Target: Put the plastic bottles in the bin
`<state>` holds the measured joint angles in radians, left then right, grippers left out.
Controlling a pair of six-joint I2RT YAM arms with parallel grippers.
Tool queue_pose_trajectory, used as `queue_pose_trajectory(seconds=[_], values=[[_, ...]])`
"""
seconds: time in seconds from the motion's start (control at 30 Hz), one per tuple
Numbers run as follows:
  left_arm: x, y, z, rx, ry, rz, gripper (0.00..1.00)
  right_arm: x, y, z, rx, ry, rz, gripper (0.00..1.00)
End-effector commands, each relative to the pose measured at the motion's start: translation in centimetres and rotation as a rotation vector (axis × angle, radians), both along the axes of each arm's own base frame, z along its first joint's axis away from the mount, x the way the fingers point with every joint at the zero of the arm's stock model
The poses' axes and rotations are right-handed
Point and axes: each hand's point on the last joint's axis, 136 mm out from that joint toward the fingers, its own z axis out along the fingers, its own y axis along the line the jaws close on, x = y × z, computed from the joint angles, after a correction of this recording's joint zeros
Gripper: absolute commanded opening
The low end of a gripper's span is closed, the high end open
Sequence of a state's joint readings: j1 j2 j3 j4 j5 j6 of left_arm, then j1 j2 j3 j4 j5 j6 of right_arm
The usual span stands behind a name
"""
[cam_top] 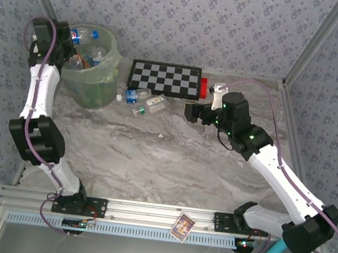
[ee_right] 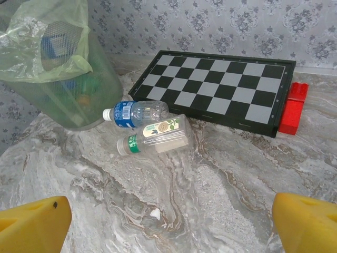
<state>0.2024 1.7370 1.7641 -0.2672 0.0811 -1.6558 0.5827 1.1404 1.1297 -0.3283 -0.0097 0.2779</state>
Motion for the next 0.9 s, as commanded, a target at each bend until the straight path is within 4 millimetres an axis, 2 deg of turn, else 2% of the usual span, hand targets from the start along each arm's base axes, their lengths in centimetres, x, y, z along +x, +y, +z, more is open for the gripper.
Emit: queue_pose_trajectory(seconds=[0.0,0.07,0.1,0.17,0.33,0.57,0.7,0.87], values=[[-0.2,0.7,2.7,-0.046,-0.04,0.057,0.72,-1.2,-1.0,0.1,-0.004,0.009,-0.036,1.0],[-0.1,0.5,2.4,-0.067,-0.029,0.047,0.85,-1.7,-1.5,0.2,-0.001,0.004,-0.051,1.0],[0.0,0.3,2.3,-0.074,-0.028,0.036,0.88,-1.9,-1.7,0.3,0.002,0.001,-0.06,0.99],[-0.1,-0.2,2.4,-0.086,-0.025,0.017,0.99,-2.3,-2.1,0.3,0.003,0.003,-0.069,0.99],[-1.7,-0.6,4.2,-0.045,-0.036,0.009,1.0,-3.0,-2.2,0.3,-0.005,0.012,-0.079,1.0],[-5.8,-0.8,6.8,0.106,-0.028,-0.001,1.0,-3.3,-1.0,0.3,-0.009,0.027,-0.067,1.0],[-7.4,-2.3,7.5,0.186,-0.032,-0.093,1.0,-3.3,0.6,-0.2,-0.022,0.045,-0.048,1.0],[-9.8,-4.9,6.8,0.323,0.008,-0.222,1.0,-2.8,2.8,-1.1,-0.031,0.085,-0.048,0.99]])
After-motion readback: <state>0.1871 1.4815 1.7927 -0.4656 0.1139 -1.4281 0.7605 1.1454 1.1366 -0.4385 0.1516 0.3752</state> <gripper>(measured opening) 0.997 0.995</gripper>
